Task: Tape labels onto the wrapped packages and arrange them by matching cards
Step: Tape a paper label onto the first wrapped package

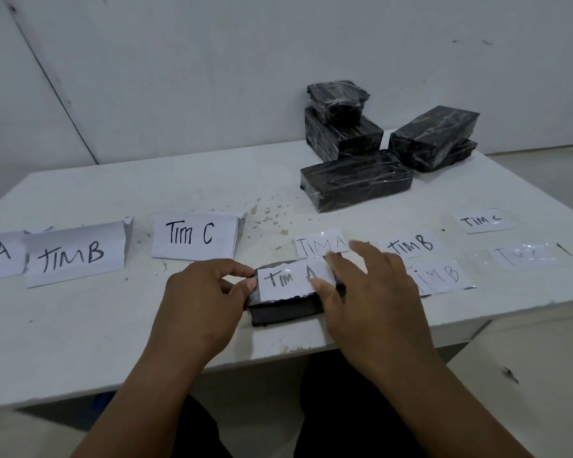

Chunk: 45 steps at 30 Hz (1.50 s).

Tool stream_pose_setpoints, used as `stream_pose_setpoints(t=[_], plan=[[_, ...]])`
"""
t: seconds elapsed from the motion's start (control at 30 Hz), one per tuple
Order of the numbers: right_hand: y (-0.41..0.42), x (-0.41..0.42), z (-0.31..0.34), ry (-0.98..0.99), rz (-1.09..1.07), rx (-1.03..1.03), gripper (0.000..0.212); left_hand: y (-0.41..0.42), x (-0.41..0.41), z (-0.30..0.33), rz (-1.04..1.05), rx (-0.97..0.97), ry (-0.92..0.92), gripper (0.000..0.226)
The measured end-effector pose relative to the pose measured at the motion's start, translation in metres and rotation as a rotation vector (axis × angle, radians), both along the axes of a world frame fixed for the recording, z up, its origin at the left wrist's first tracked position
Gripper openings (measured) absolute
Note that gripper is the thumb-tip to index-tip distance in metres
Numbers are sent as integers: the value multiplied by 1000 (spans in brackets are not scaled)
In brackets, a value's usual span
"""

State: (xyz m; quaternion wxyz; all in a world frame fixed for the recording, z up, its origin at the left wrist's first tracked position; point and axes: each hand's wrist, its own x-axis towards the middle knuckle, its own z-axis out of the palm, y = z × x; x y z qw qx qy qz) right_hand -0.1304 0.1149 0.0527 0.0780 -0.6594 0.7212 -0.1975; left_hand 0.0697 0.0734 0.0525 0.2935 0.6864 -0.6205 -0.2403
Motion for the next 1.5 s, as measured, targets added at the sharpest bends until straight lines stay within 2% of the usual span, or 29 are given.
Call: stream_pose_setpoints(t=[0.13,0.4,0.53,0.63,0.9,1.03,1.13,1.2,1.27,1.4,1.5], plan=[[1,9,-17,147,189,47,62,-1,-1,1,-21,1,-67,8],[1,-6,-20,144,-58,104,83,-4,5,1,-40,18,14,6],[0,-3,-10,126,72,83,71,-5,3,3,-106,11,-51,22],[0,0,-14,158,135,108,74,-7,-1,3,-160,25,-89,26],[1,-17,-19,84,-39,74,76,-12,4,5,-231,58,-147,26],[-6,-24,-12,62,-96,104,86,-9,3,9,-214,65,-181,26],[-20,-38,-9,-2,-100,88,65,-7,0,13,-198,18,-296,31],[-35,-46,-5,-43,-38,69,50,-8,-1,16,-204,14,-374,44],[-53,-52,2,-88,39,69,45,-14,-2,22,-216,17,-380,49],[-87,-61,7,-83,131,78,41,-32,-7,36,-273,-35,-334,24],[-111,-63,8,-46,189,169,47,-51,-23,41,-332,-56,-313,12]])
